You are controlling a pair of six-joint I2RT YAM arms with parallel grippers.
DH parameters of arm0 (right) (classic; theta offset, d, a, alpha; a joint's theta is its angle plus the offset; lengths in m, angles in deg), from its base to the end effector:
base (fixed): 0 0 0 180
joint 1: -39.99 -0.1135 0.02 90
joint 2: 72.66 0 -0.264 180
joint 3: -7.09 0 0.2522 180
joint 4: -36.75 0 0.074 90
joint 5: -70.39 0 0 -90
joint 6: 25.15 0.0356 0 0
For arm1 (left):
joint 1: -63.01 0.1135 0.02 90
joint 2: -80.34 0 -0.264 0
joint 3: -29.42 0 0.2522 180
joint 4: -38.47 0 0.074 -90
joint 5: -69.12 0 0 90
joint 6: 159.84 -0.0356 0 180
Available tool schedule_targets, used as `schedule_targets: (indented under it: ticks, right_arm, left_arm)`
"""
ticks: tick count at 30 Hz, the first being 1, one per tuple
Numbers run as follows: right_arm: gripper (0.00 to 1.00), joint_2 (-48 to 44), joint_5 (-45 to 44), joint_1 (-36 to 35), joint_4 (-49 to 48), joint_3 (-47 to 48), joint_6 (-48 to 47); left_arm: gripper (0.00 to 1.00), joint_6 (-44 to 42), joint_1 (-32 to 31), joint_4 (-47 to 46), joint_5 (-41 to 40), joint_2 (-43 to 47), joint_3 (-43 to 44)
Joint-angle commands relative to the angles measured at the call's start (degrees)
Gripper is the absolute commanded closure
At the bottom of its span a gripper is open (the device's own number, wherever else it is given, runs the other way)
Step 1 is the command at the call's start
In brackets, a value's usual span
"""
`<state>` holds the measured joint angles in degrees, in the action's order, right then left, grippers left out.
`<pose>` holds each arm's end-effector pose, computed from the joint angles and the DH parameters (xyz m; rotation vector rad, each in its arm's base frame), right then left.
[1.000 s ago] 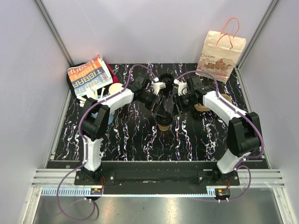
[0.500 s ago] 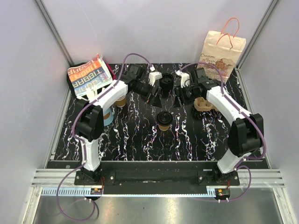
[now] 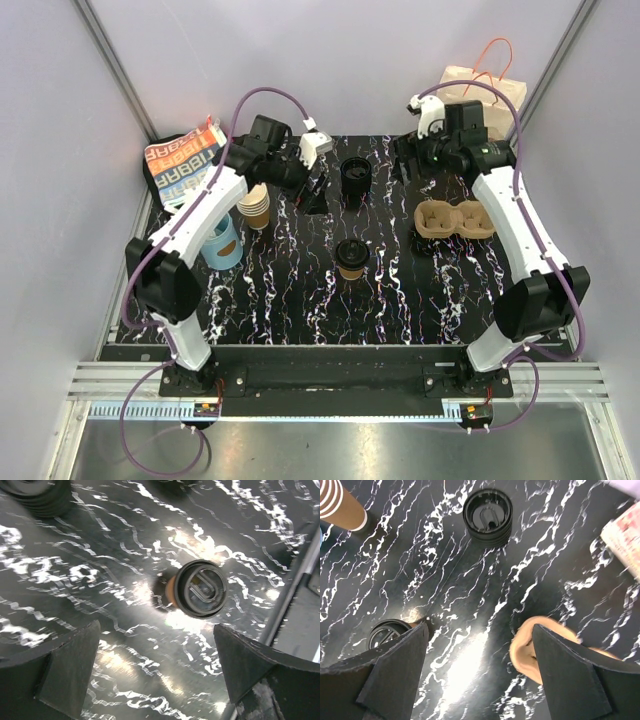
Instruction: Pack the takeout coffee
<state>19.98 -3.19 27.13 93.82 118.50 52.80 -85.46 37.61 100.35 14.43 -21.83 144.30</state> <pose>0.3447 0.0890 0.3913 -0.6308 2.1360 0.3282 0.3426 -0.1855 0.3491 1.0898 2.1146 -0.8241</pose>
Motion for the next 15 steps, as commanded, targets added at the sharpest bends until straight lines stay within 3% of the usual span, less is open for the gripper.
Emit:
schedule_targets:
  ticks: [1, 5, 15]
  right_arm:
    - [0.12, -0.36, 5.16, 0.21, 5.72, 3.6, -5.52]
    - [0.19, 0.87, 12.05, -0.67, 8.28, 0.72, -9.38]
    - [0.3, 4.65, 8.9, -11.02, 3.46, -5.8, -14.4]
  left_arm:
    - [0.01, -4.07, 0.71, 3.03, -5.34, 5.13, 1.27]
    - [0.01, -6.09, 1.94, 5.4, -4.2, 7.42, -0.13]
    - [0.01, -11.01, 8.18, 13.84, -0.33, 14.27, 0.22]
